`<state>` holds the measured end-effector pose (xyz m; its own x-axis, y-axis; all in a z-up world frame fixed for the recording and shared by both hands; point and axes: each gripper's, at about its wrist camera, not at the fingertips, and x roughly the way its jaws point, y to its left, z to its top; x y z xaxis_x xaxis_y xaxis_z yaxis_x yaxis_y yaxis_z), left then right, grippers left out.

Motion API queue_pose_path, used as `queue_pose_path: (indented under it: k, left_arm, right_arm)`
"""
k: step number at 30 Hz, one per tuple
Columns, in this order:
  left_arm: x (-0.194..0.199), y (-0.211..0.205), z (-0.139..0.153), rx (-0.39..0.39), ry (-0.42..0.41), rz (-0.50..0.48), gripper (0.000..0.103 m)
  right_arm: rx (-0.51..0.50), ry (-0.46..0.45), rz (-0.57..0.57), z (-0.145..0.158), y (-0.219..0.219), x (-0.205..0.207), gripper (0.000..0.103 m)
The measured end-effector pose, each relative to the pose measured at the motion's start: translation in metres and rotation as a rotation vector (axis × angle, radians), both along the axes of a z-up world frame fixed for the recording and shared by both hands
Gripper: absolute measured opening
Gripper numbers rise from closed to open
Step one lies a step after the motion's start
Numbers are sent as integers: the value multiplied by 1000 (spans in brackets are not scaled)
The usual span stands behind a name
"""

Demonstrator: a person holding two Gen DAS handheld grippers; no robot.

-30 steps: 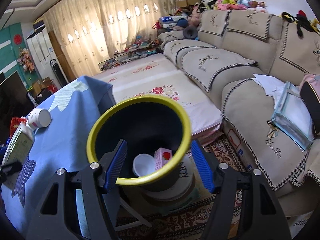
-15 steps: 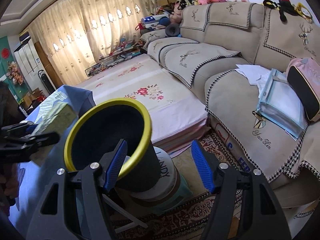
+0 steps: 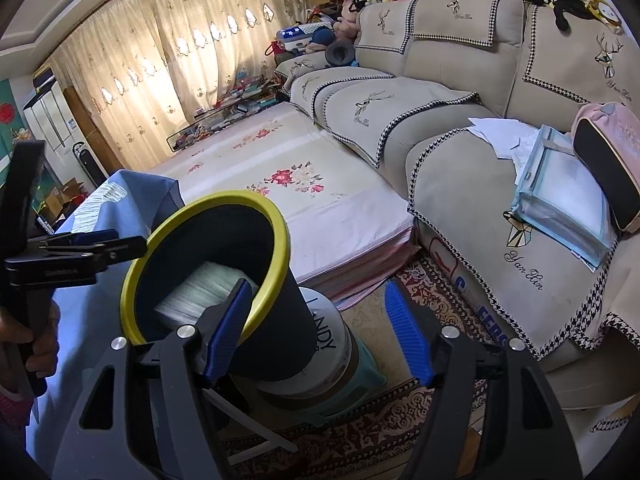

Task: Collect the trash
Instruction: 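Move both tools back over the table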

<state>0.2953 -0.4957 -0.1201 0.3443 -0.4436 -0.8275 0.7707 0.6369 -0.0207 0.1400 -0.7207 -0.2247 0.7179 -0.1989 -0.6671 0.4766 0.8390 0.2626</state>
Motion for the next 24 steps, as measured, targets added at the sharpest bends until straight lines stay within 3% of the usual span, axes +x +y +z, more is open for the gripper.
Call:
queue_pose_path:
  k: [4,8,12,21,24]
  left_arm:
    - [-23,33,32,-54,-64,60,92]
    - [-55,96,65,-118,-145,151,98]
    - [-81,157,80,-118,-223,243,98]
    - [-109,305,76,-127,-237,524,98]
    - [-115,350,70,-98,-257,617,98]
  right_arm:
    - [-3,-17,15,7,6,-2,66]
    - [-8,-23,46,11,17,3,67]
    - [-16,-18,93,15,36,13,67]
    - [-25,-10,277,27,110,51,67]
    - [-36,4,359,31,144,67,67]
